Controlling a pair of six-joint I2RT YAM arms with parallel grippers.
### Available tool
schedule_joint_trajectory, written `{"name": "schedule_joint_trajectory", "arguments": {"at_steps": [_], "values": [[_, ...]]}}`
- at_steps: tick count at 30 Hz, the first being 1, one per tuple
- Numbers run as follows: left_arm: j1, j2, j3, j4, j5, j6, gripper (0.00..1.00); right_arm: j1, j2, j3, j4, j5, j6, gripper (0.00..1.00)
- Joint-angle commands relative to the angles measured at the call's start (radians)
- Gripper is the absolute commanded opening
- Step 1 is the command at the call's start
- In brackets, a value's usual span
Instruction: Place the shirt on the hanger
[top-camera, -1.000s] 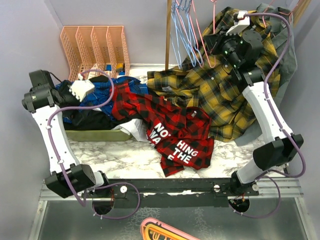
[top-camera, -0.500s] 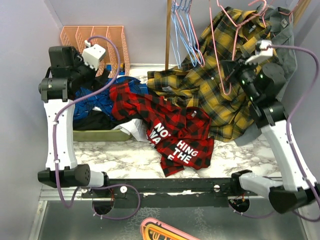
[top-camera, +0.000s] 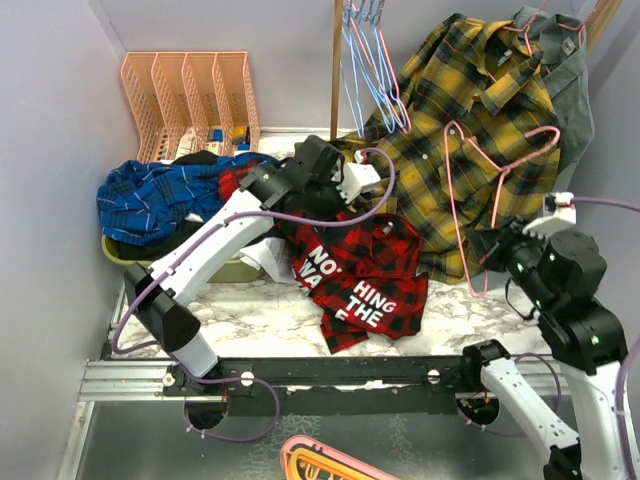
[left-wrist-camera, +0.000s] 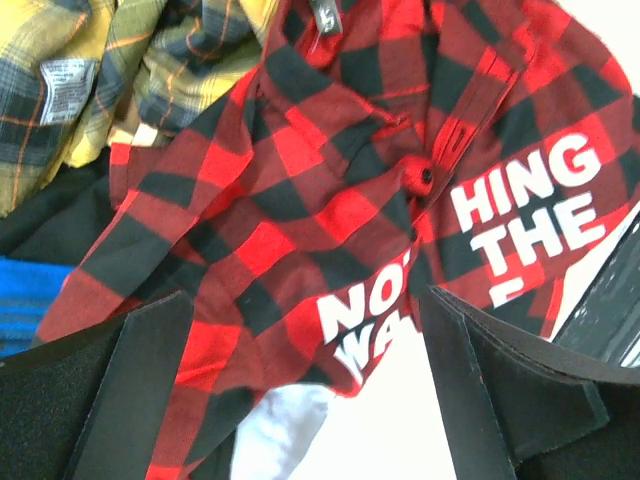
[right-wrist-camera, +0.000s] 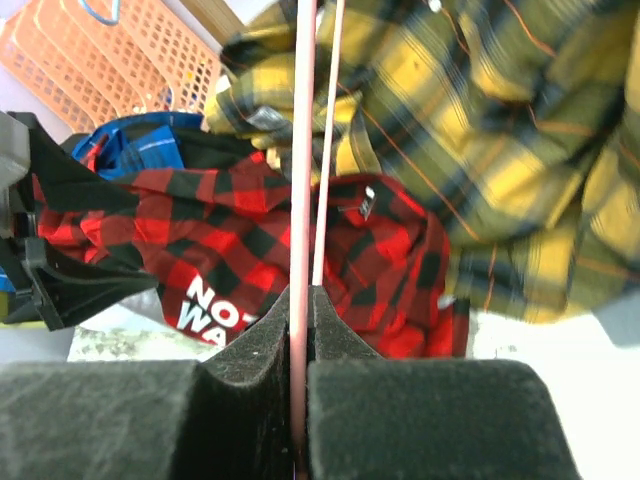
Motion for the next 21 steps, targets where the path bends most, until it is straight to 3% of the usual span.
{"name": "schedule_joint_trajectory", "arguments": {"at_steps": [1, 4, 10, 21], "values": [[-0.076, -0.075, -0.119, 0.262, -0.148, -0.287, 0.99, 0.002, -0.058, 0.043, -0.287, 0.017, 0.15, 0.01], [-0.173, -0.061, -0.19, 0.324, -0.321, -0.413, 0.99, 0.002, -0.094, 0.019, -0.366, -0.043, 0.206, 0.01], [-0.264, 0.043, -0.21, 0.392, -0.414, -0.507, 0.99, 0.002, -0.19, -0.083, -0.349, -0.039, 0.253, 0.01], [-0.278, 0.253, -0.177, 0.505, -0.589, -0.582, 0.99, 0.002, -0.19, -0.116, -0.217, -0.045, 0.296, 0.01]]}}
